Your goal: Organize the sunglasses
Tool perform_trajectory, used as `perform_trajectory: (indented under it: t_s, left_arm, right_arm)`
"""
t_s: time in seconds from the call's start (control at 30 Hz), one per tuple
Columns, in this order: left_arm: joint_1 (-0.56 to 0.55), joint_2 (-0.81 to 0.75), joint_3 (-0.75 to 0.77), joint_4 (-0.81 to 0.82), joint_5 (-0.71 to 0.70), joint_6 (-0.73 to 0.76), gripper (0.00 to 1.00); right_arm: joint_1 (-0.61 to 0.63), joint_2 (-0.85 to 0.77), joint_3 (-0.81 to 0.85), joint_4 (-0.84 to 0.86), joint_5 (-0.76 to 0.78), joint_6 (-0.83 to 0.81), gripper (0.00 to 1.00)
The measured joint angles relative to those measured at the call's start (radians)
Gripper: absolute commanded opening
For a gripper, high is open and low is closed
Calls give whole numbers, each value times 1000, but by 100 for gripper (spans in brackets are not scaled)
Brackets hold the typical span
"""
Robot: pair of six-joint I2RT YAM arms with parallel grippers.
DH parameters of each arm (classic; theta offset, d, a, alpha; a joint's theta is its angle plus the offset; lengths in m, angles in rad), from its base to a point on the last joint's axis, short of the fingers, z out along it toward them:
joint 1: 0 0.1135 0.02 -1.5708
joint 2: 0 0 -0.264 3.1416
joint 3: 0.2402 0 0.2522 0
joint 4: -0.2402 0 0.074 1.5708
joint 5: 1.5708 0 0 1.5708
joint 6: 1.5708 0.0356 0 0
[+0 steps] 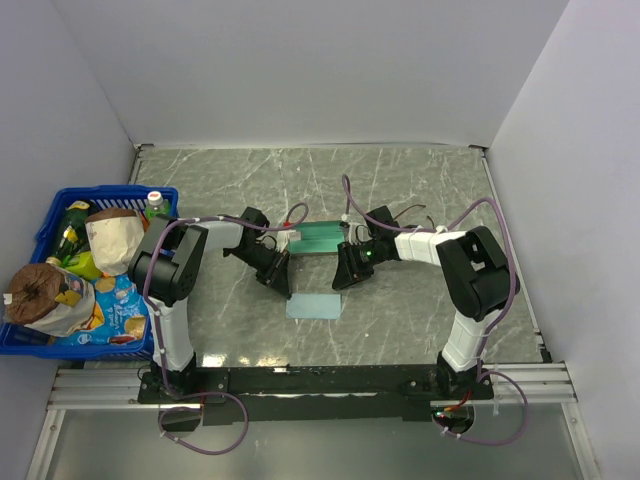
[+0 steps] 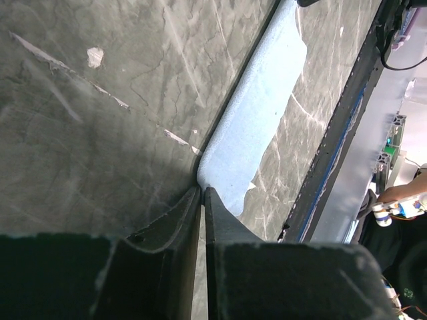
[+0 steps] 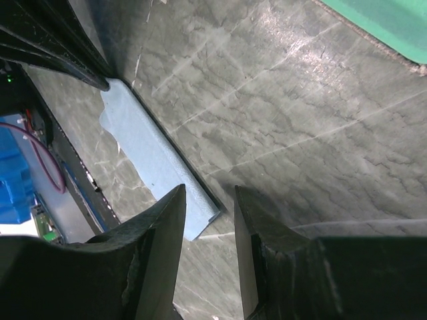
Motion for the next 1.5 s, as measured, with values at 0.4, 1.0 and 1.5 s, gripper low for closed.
perform_trajectory:
  t_s: [0.4, 1.0, 1.5]
  left_arm:
    - [0, 0, -5, 2, 3, -4, 13]
    - [0, 0, -11, 3, 7, -7, 12]
    - [0, 0, -13, 3, 8, -7, 12]
  right_arm:
    - [1, 16, 0, -3, -31, -3, 38]
    - [5, 18, 0, -44, -37, -39, 28]
    - [11, 27, 0, -50, -53, -42, 27]
